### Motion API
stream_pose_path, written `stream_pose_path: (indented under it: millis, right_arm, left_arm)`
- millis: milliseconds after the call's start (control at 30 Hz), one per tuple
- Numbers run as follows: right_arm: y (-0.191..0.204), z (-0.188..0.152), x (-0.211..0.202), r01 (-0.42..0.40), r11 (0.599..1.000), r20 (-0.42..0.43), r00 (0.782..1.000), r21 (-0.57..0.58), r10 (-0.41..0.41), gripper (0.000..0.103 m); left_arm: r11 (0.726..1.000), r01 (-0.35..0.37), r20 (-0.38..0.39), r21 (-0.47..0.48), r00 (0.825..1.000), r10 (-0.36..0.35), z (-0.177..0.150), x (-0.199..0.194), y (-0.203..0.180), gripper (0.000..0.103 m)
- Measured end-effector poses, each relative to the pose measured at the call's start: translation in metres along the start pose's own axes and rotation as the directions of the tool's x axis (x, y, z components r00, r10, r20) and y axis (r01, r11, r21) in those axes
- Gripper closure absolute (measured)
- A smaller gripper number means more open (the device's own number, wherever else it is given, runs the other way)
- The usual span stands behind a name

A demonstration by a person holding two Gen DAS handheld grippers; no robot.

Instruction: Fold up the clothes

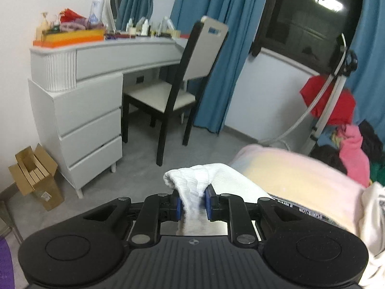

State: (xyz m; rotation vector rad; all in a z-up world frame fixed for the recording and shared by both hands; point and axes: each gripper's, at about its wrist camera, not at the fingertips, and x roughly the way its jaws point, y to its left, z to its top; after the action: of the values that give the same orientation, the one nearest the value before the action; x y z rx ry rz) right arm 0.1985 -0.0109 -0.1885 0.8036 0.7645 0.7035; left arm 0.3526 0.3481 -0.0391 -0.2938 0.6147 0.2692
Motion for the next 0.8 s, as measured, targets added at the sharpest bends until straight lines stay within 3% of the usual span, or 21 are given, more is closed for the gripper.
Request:
stream_pose_path:
  millis: [67,167,233,300,400,600,800]
  right_arm:
    - [-0.003,0.003,0.002,-0.003,1.0,-0.02,1.0,-0.021,0.003,0.075]
    - [0.003,0.008,-0.004,-0.002,0.998,-0.051,0.999,-0.068,-0.002,0.059]
    - [0.016,0.006,-0.007,0.017,0.993,-0.076,0.997,-0.121,-0.026,0.04]
    - [0.028,0.005,-0.015,0.035,0.983,-0.091,0.994,-0.18,-0.052,0.03]
    - [0.046,-0.003,-0.03,0.055,0.963,-0.089,0.993,-0.262,-0.081,0.03]
    - [0.08,-0.002,-0.088,0.149,0.916,0.009,0.988,-0.372,-0.156,0.03]
    - [0.093,0.022,-0.161,0.312,0.858,0.188,0.948,-0.408,-0.256,0.03]
  left_arm:
    - [1.0,0.004,-0.01,0.011,1.0,-0.004,-0.009,0.01,-0.002,0.08]
    - [1.0,0.016,-0.021,0.004,1.0,-0.016,-0.016,0.003,-0.001,0.072]
    - [1.0,0.024,-0.026,0.0,0.999,-0.024,-0.019,-0.004,-0.001,0.05]
    - [1.0,0.015,-0.015,0.019,1.0,-0.015,-0.025,-0.021,-0.003,0.039]
    - [0.999,-0.001,0.035,0.041,0.999,0.0,-0.032,-0.058,-0.01,0.018]
    - [0.996,0.032,0.083,0.087,0.996,-0.039,-0.05,-0.144,-0.04,0.016]
    - [0.976,0.103,0.118,0.189,0.985,-0.127,-0.094,-0.241,-0.09,0.016]
